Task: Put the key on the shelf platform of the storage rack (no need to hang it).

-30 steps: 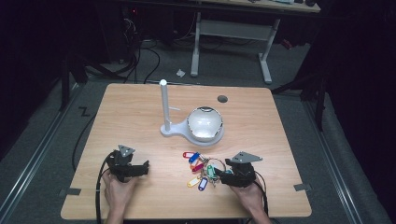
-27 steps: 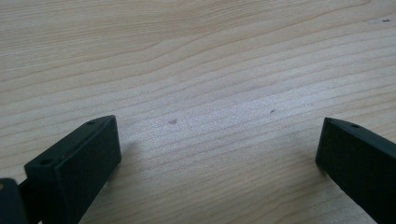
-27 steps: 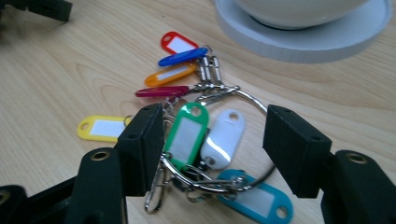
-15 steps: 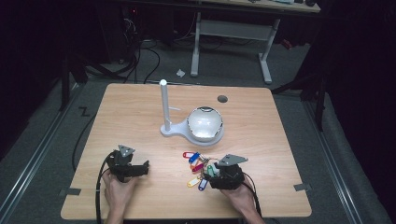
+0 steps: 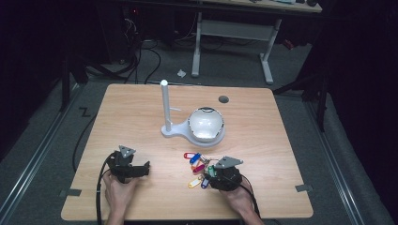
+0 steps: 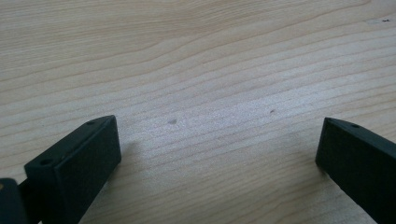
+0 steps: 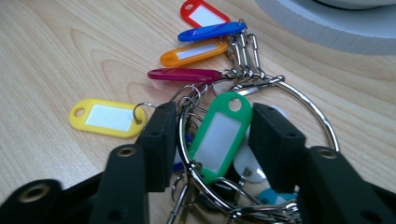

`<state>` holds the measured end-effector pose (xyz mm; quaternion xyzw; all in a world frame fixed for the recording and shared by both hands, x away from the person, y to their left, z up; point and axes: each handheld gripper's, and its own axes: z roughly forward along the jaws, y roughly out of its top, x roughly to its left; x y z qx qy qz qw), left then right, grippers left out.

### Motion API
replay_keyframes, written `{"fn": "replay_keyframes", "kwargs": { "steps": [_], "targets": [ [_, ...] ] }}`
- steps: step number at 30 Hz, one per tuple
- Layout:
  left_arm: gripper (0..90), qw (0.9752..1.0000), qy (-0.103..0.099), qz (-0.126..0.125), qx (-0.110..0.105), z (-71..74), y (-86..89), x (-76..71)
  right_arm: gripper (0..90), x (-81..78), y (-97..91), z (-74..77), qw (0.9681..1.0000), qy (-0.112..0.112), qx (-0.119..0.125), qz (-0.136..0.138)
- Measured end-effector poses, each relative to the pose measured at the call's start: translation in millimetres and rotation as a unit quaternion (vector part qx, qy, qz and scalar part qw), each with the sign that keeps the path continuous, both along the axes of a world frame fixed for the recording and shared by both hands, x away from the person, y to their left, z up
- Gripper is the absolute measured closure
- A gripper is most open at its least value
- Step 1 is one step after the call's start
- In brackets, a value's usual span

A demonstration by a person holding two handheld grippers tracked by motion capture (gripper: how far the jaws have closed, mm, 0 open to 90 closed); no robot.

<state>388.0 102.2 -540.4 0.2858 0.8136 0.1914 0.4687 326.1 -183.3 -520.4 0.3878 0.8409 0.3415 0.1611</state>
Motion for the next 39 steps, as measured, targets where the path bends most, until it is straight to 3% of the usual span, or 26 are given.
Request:
{"fn": "replay_keyframes", "kwargs": {
  "steps": [5, 20, 33, 38, 39],
  "targets": [
    [0.3, 1.0000, 0.000, 0.000, 0.000, 0.0, 0.0, 0.0, 65.8, -0.5, 1.1, -0.2, 0.9998, -0.014, -0.012, 0.007],
    [0.4, 1.0000, 0.000, 0.000, 0.000, 0.1, 0.0, -0.1, 70.2, -1.8, -0.2, 0.0, 0.9995, -0.007, 0.001, 0.030],
    [0.5, 1.0000, 0.000, 0.001, -0.002, 0.3, -0.1, -0.2, 70.7, -1.5, -10.8, 5.3, 0.9985, -0.002, 0.044, 0.033],
    [0.5, 1.0000, 0.000, 0.000, 0.000, 0.2, 0.1, -0.2, 71.7, -3.0, -14.8, 9.4, 0.9979, -0.010, 0.055, 0.034],
    [0.5, 1.0000, 0.000, 0.000, -0.001, 0.2, 0.0, -0.2, 82.8, -3.4, -16.0, 10.2, 0.9972, -0.011, 0.062, 0.041]
  ]
}}
